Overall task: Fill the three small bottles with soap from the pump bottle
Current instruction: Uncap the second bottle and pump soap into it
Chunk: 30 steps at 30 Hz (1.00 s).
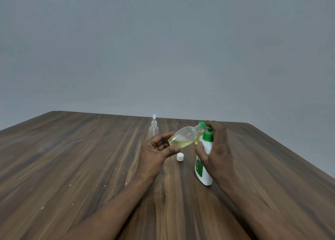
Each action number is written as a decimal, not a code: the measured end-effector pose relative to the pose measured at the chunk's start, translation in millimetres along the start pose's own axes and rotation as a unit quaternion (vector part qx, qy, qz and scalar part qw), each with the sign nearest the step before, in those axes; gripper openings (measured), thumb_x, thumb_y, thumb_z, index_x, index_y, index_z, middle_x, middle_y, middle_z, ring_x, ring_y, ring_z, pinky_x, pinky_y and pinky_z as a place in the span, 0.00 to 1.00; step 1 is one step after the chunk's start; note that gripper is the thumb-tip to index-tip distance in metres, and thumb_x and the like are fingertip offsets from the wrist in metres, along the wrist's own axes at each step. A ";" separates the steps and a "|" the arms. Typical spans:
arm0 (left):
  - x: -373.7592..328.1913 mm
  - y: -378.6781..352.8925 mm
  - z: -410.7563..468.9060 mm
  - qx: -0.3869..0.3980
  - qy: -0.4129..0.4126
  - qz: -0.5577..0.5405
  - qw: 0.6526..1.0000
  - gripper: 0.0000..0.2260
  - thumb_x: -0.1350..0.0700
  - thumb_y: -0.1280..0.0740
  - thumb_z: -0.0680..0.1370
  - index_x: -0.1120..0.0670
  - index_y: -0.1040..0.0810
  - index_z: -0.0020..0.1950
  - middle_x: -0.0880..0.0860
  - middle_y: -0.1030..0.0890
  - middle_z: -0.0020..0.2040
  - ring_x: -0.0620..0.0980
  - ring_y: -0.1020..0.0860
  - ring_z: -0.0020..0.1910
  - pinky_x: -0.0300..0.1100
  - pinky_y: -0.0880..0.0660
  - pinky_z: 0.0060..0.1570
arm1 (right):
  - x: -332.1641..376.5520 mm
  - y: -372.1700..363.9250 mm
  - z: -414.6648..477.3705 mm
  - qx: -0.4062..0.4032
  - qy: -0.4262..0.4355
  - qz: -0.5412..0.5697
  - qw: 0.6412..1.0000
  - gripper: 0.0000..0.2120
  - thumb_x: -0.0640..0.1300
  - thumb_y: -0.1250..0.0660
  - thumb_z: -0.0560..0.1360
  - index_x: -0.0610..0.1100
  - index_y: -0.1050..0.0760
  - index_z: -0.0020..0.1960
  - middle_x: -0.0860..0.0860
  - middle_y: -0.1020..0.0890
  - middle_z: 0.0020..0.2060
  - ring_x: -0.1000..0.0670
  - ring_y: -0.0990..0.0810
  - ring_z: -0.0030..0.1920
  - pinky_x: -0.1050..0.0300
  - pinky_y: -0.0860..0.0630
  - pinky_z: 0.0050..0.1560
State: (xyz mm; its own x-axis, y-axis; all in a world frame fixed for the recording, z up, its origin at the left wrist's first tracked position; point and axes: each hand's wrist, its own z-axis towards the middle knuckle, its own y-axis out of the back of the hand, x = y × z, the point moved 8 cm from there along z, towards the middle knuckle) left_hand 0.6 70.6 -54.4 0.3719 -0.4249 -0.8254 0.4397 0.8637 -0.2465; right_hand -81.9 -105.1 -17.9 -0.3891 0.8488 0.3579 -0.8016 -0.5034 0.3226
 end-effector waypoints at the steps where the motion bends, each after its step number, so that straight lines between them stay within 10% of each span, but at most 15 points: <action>1: -0.3 -0.2 0.0 0.000 0.000 0.000 1.000 0.20 0.71 0.24 0.69 0.58 0.17 0.60 0.55 0.13 0.52 0.54 0.14 0.52 0.42 0.17 0.48 | 0.4 0.3 -0.2 -0.002 0.001 -0.001 1.000 0.29 0.36 0.28 0.70 0.48 0.33 0.68 0.59 0.30 0.58 0.59 0.27 0.56 0.66 0.29 0.55; 30: 0.3 0.1 -1.0 0.000 0.003 -0.005 1.000 0.20 0.71 0.25 0.70 0.59 0.18 0.60 0.56 0.13 0.52 0.54 0.14 0.51 0.42 0.17 0.48 | -0.4 -1.2 -0.2 0.000 0.000 -0.001 1.000 0.27 0.36 0.28 0.71 0.46 0.31 0.67 0.56 0.27 0.57 0.54 0.25 0.55 0.59 0.26 0.54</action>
State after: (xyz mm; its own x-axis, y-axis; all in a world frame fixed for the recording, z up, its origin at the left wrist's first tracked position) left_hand -0.1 70.8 -55.1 0.3622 -0.4312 -0.8264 0.4433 0.8596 -0.2542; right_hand -80.9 -104.8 -18.6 -0.3874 0.8495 0.3581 -0.8020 -0.5021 0.3235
